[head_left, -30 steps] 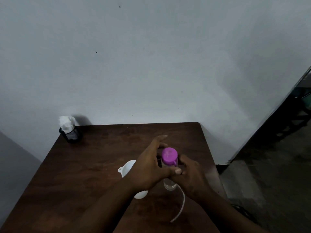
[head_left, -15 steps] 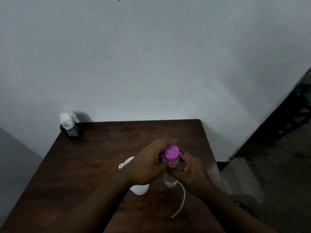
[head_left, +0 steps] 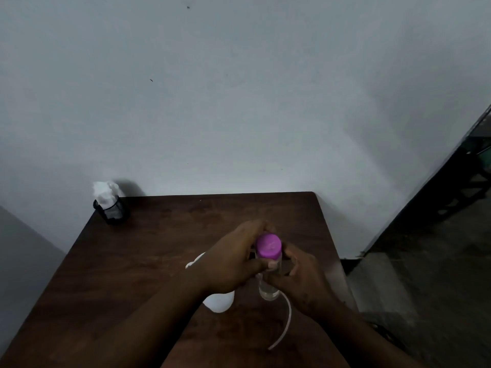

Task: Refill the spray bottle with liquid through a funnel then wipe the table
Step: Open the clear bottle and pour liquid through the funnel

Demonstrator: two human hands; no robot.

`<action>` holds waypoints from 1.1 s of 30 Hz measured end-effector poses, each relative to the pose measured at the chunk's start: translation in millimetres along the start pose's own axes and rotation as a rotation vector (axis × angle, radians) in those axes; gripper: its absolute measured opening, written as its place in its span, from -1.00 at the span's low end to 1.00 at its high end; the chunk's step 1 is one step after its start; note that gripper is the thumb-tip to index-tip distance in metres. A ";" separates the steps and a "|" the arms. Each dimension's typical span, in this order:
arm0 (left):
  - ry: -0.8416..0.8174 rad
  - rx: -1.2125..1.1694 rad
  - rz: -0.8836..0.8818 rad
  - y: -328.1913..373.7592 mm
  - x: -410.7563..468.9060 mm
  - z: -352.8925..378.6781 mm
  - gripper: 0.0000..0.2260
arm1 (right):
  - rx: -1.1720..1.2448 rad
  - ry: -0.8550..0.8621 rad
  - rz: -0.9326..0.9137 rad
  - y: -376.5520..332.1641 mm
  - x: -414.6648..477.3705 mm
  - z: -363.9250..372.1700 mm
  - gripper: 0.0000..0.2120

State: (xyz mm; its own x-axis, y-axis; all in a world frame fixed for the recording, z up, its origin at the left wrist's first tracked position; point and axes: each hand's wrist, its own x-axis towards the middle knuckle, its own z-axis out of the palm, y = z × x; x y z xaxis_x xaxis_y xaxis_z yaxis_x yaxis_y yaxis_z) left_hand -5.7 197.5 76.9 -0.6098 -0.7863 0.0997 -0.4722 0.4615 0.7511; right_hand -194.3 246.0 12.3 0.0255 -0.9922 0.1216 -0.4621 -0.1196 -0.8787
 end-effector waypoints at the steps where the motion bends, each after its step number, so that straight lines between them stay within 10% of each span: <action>1: 0.023 -0.002 -0.038 0.6 0.9 -0.2 -0.51 | -0.001 -0.004 0.001 0.4 -0.5 0.5 -0.55; 5: -0.097 -0.035 -0.034 2.3 -0.1 -6.1 -0.17 | -0.006 -0.014 -0.018 0.4 -2.6 1.0 -0.55; 12: -0.125 0.192 0.051 5.2 0.2 -11.6 -0.55 | 0.008 -0.010 0.008 3.8 -2.6 1.0 -0.49; 17: -0.066 0.337 0.019 5.8 -1.5 -6.8 -0.14 | -0.041 -0.030 -0.021 3.3 -3.5 2.1 -0.57; 22: -0.054 0.427 0.191 7.9 -1.2 -10.1 -0.46 | -0.007 0.009 0.000 3.1 -1.4 2.1 -0.52; 27: 0.005 0.526 0.127 11.9 -3.6 -6.4 -0.22 | -0.026 -0.011 -0.010 3.9 -3.0 0.9 -0.57; 33: -0.035 0.561 0.153 15.2 -1.9 -5.9 -0.44 | -0.011 -0.005 0.012 6.0 -2.5 3.4 -0.50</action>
State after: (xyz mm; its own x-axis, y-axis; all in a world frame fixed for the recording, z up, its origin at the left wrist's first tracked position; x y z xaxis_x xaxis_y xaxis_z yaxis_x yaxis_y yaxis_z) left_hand -8.0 203.5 92.0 -0.7142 -0.6835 0.1508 -0.6361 0.7237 0.2678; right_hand -194.1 247.7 5.1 0.0241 -0.9938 0.1087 -0.4717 -0.1072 -0.8752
